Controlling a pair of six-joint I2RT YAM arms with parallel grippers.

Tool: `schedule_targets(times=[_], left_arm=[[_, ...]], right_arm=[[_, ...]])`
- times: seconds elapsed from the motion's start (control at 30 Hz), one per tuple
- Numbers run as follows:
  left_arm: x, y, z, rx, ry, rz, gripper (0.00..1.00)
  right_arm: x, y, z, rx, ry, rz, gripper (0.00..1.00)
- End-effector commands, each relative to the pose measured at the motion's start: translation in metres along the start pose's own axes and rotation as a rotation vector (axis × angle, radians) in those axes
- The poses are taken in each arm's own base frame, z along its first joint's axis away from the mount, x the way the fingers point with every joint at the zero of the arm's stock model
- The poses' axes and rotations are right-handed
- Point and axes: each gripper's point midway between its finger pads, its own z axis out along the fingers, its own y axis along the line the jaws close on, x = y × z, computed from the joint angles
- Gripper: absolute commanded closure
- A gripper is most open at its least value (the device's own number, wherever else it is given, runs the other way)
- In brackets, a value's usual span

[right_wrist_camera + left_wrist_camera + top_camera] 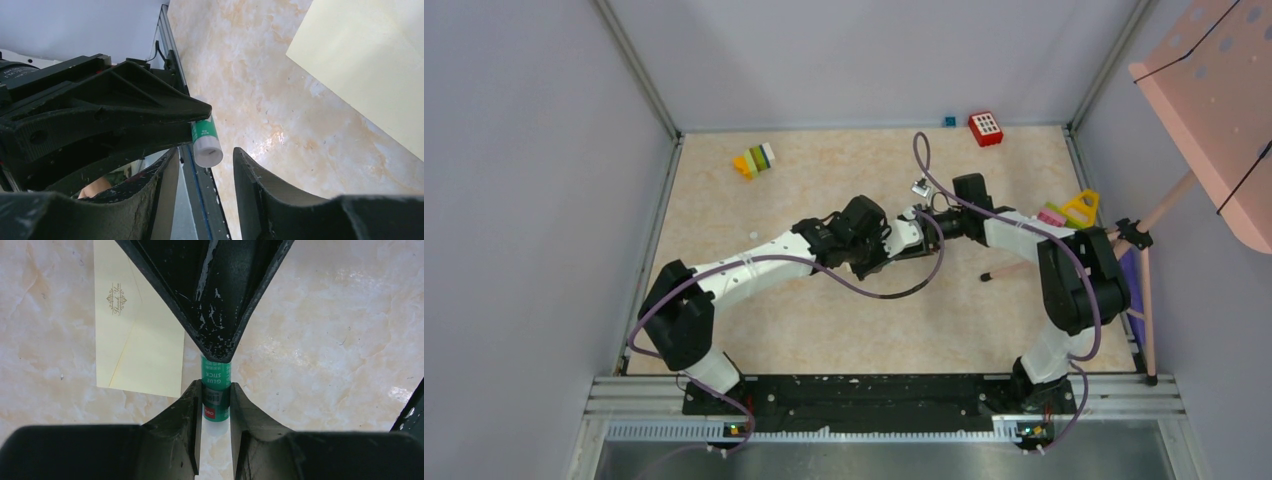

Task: Place the letter into the envelope and seal it
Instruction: Screw the solid glue.

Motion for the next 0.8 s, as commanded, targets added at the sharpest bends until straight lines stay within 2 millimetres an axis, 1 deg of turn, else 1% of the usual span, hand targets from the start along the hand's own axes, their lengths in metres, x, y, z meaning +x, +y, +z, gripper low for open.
schedule_targets(times=[0.0,0.07,0.2,0.37,0.43,0.53,0.63,0.77], left_arm=[[-0.013,0.002,-0.005,-0.019,-0.052,0.018,1.00],[-0.013,0.002,-0.006,-0.019,-0.053,0.017,1.00],[-0.014,0.002,-0.007,-0.020,-0.053,0.017,1.00],[-0.014,0.001,-0.007,-0.012,-0.052,0.008,1.00],[-0.015,-0.003,-0.007,0.018,-0.047,-0.015,1.00],[-0.016,-0.016,-0.010,0.146,-0.052,-0.056,1.00],[-0.018,-0.030,-0.018,0.321,-0.068,-0.118,1.00],[-0.025,-0.035,-0.034,0.535,-0.105,-0.227,1.00]], right_arm=[[-0.002,0.002,0.004,-0.007,0.004,-0.031,0.57],[-0.001,0.001,0.005,-0.009,0.007,-0.031,0.59],[0.002,0.004,0.007,-0.022,0.019,-0.038,0.64],[0.003,0.011,0.007,-0.046,0.033,-0.077,0.81],[0.003,0.015,0.005,-0.051,0.038,-0.109,0.85],[0.004,0.025,-0.001,-0.064,0.047,-0.201,0.90],[0.011,0.034,-0.005,-0.074,0.062,-0.313,0.92],[0.035,0.040,-0.007,-0.094,0.130,-0.446,0.94]])
